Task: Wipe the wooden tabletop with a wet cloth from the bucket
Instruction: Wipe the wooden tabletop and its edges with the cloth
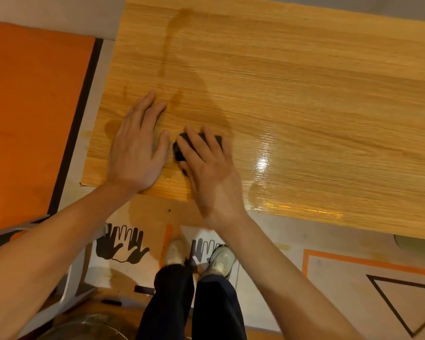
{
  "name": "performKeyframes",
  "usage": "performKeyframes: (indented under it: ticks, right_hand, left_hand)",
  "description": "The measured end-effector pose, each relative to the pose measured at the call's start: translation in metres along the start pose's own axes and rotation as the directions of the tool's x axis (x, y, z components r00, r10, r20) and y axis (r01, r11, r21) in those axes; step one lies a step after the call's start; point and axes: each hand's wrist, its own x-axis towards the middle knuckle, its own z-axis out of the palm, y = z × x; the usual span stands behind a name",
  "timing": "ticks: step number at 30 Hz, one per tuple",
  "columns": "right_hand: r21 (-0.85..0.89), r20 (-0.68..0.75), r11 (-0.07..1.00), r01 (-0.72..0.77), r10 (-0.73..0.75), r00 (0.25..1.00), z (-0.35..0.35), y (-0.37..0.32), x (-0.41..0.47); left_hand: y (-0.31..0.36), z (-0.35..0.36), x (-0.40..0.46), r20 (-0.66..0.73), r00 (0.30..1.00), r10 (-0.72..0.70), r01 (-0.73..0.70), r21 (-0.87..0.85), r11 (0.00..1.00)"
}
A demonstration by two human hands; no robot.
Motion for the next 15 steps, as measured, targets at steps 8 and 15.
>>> performKeyframes:
  ticks: [8,15]
  right_hand:
    - [0.096,-0.249,0.792,-0.603,0.605,0.756,-0.06,0.078,-0.053]
    - [0.037,-0.111,0.984,-0.174,0.177,0.978,0.01,-0.021,-0.026]
  left_hand:
    - [-0.001,0.0,0.0,-0.005,1.0,0.003,-0.003,-0.014,1.0]
    - [0.0,0.001,-0.001,-0.009,1.0,0.022,-0.022,-0.015,1.0]
